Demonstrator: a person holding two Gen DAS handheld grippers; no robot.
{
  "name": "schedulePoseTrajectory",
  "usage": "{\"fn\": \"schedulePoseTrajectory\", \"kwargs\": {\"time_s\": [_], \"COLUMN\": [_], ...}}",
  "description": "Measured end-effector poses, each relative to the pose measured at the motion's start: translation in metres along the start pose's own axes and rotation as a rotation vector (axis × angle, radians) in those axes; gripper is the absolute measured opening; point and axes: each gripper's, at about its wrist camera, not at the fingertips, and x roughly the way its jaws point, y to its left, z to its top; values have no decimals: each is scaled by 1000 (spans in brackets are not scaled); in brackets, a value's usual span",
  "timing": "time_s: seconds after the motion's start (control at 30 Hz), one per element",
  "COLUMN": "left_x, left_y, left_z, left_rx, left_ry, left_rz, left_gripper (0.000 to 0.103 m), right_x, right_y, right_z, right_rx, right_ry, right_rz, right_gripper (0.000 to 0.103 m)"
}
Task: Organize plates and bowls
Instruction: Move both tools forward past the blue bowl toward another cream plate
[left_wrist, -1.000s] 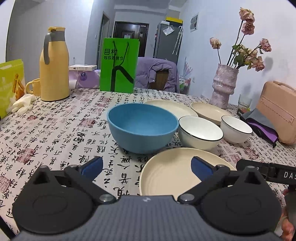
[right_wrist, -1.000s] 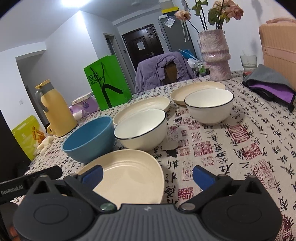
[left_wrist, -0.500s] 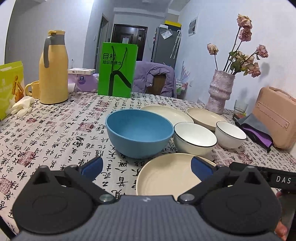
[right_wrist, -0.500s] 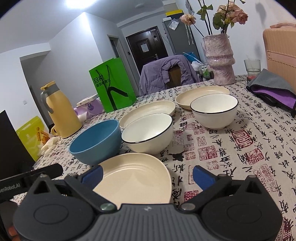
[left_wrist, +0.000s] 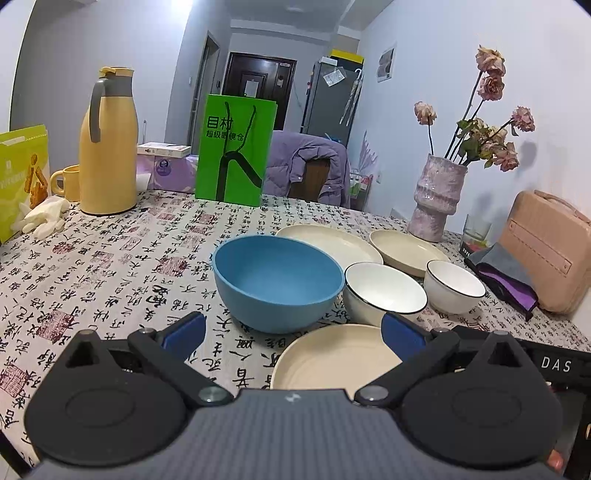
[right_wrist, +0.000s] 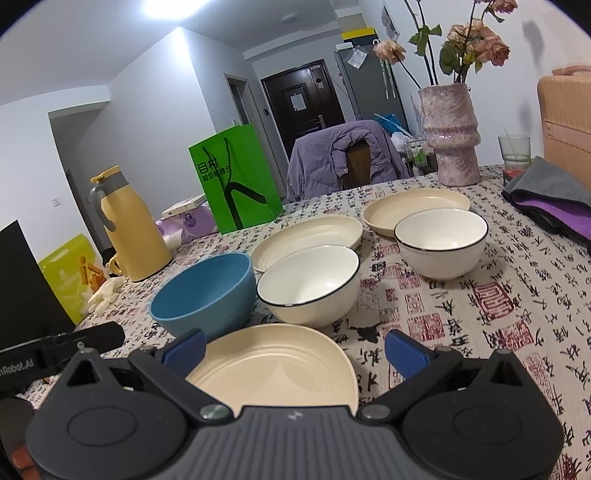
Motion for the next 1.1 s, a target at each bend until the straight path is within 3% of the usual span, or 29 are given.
{"fn": "schedulePoseTrajectory", "kwargs": {"time_s": [0.67,1.1], "left_x": [4,25], "left_y": [0,1], "left_z": [32,54], "left_rx": [11,-25], "left_ry": [-43,-19], "left_rz": [15,13], "left_gripper": [103,103], "right_x": [8,27], "right_y": [7,10], "right_z": [35,67], "right_rx": [-73,-114], "right_ry": [-30,-34], "right_rz": [0,39], "right_gripper": [103,103]}}
